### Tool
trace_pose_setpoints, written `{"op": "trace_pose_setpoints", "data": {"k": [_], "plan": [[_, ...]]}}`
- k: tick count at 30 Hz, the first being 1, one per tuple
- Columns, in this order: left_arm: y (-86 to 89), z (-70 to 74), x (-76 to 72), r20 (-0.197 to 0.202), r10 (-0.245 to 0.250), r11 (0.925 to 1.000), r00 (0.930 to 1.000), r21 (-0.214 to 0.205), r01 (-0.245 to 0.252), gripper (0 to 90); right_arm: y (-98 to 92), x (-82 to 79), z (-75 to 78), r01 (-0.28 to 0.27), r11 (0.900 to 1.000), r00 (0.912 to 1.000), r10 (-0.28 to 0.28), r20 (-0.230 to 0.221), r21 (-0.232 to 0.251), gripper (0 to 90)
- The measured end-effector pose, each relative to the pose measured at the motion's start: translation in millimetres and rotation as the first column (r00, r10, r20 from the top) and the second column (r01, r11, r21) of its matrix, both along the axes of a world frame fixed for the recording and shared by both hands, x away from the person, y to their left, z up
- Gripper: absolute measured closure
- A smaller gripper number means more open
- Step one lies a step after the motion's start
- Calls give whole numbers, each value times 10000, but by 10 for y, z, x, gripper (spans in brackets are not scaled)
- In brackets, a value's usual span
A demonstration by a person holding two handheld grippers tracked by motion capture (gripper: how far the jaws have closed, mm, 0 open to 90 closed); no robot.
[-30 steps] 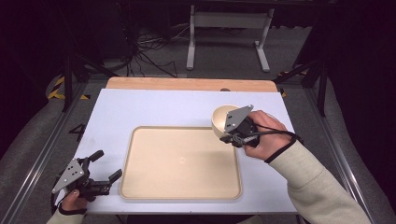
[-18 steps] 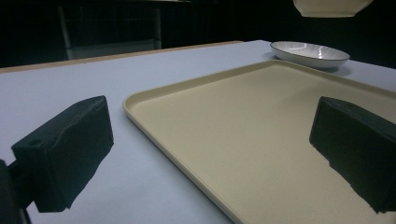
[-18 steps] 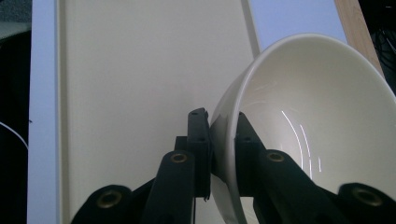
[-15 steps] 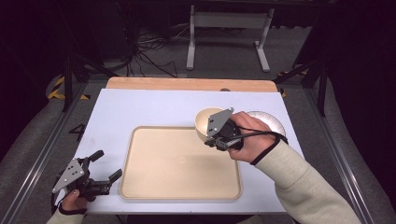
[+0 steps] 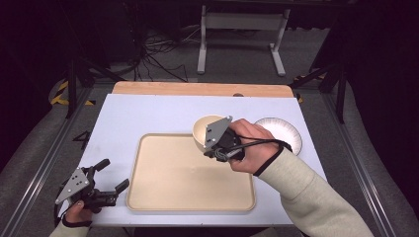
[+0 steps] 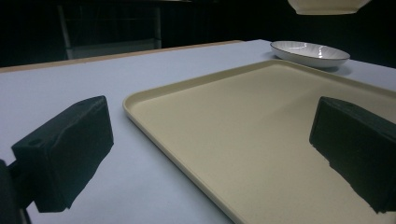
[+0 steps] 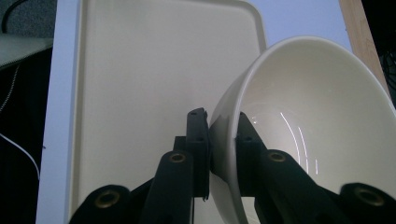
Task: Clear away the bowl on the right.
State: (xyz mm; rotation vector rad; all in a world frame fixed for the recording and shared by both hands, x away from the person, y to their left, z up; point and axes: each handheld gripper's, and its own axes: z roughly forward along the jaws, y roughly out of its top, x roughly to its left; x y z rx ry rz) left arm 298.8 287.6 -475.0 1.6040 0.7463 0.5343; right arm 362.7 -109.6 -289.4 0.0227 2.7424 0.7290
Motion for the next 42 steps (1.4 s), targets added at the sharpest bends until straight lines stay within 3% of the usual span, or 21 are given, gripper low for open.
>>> {"op": "trace_pose_setpoints", "data": {"k": [16, 42], "plan": [[-2, -1, 1, 3, 9, 10000, 10000, -33, -9, 2, 262, -2, -126, -431, 9990, 9989, 433, -188, 84, 804], [1, 0, 4, -9, -25, 10000, 10000, 5, 25, 2, 516, 43, -644, -805, 9968, 9927, 799, -908, -29, 799]]}}
